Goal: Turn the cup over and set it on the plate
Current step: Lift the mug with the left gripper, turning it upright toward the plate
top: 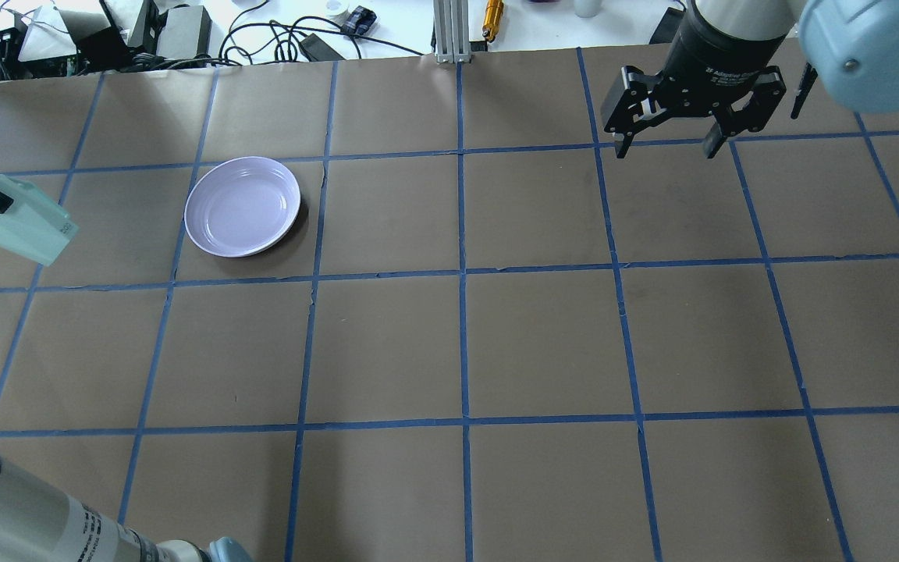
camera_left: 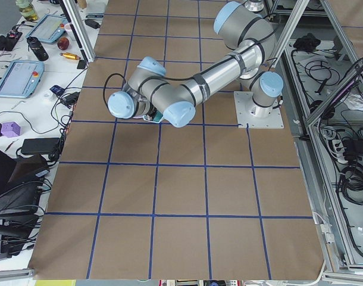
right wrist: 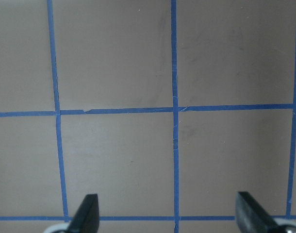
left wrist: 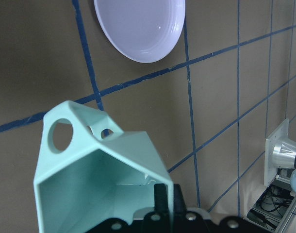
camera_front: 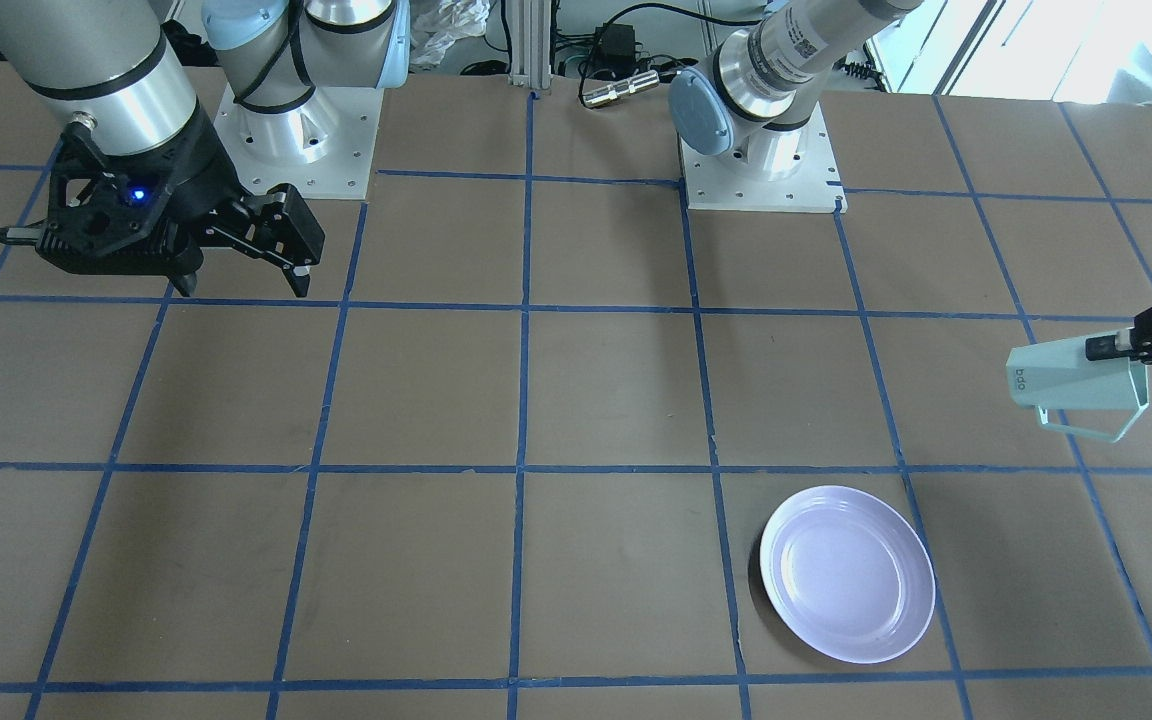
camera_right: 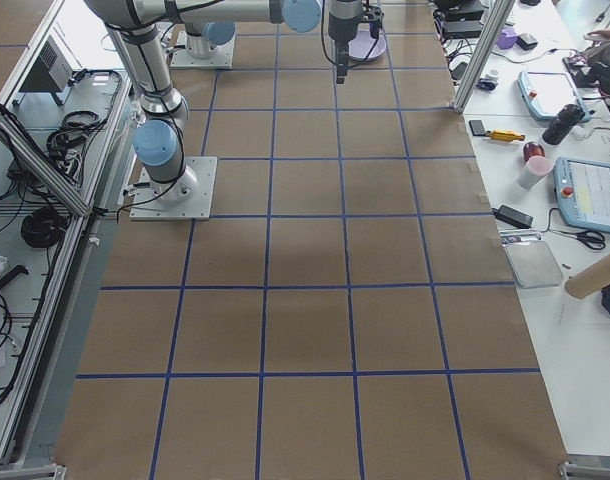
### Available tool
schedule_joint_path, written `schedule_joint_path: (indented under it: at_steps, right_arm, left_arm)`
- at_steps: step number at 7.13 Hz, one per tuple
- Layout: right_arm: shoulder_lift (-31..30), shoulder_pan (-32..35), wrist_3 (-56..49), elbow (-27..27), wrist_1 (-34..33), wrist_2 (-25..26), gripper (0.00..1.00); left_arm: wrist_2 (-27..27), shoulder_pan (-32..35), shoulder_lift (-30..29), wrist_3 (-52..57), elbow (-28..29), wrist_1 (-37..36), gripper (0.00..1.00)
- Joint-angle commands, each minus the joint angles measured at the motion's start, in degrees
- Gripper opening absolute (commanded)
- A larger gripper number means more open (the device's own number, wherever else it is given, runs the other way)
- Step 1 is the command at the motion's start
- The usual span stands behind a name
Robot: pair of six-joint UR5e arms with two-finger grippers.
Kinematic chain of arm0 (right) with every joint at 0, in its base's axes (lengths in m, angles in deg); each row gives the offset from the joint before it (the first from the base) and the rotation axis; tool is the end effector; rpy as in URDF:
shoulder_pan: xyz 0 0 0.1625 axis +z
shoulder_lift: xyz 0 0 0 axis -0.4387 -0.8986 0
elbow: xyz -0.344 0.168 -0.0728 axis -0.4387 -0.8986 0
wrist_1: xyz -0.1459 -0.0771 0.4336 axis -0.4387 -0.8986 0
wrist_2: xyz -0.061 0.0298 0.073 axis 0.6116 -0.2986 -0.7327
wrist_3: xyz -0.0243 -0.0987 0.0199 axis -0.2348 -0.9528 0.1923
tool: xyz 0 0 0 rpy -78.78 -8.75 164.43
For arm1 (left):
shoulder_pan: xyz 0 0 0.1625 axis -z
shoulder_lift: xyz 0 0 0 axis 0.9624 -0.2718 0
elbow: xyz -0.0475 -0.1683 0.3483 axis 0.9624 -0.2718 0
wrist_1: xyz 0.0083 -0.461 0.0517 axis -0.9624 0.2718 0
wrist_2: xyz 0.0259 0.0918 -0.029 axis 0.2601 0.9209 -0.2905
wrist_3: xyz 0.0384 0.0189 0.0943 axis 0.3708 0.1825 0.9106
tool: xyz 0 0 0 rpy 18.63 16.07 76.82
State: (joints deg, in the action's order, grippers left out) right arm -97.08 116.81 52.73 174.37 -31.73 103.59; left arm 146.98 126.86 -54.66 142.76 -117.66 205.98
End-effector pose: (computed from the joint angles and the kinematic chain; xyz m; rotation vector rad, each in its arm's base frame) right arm 0.1462 -0.5699 0.4511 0.0347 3.0912 -0.0399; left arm 0.2678 -0.6148 0.3752 -0.2877 -2.4895 -0.3071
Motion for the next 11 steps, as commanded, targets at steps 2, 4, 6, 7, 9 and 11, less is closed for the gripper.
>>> schedule_joint_path:
  at_steps: [2,4,6,7,9,11]
  right_arm:
    - [0.00,0.00,0.09,-0.02,0.00,0.02,1.00]
    - [0.00,0.00,0.09,-0.02,0.00,-0.07,1.00]
    - [0.00,0.00,0.00,-0.02,0.00,0.02,1.00]
    - [0.00,0.00,0.00,-0.02,0.00,0.02,1.00]
    - [0.00,0.00,0.00,-0.02,0.00,0.02,1.00]
    - [0.00,0.00,0.00,-0.02,0.00,0.02,1.00]
  left_arm:
    - [3.16,10.70,8.89,-15.58,-8.11,-7.41,0.00]
    - [4.13,15.20,13.21,-25.96,-18.66,-20.65,0.00]
    - [5.36,20.64,14.02,-37.05,-21.52,-30.35,0.00]
    - [8.15,22.93,13.58,-41.53,-21.87,-33.87,0.00]
    - [9.50,24.44,12.27,-46.03,-24.58,-42.73,0.00]
    - [9.41,24.62,10.78,-50.34,-28.19,-50.57,0.00]
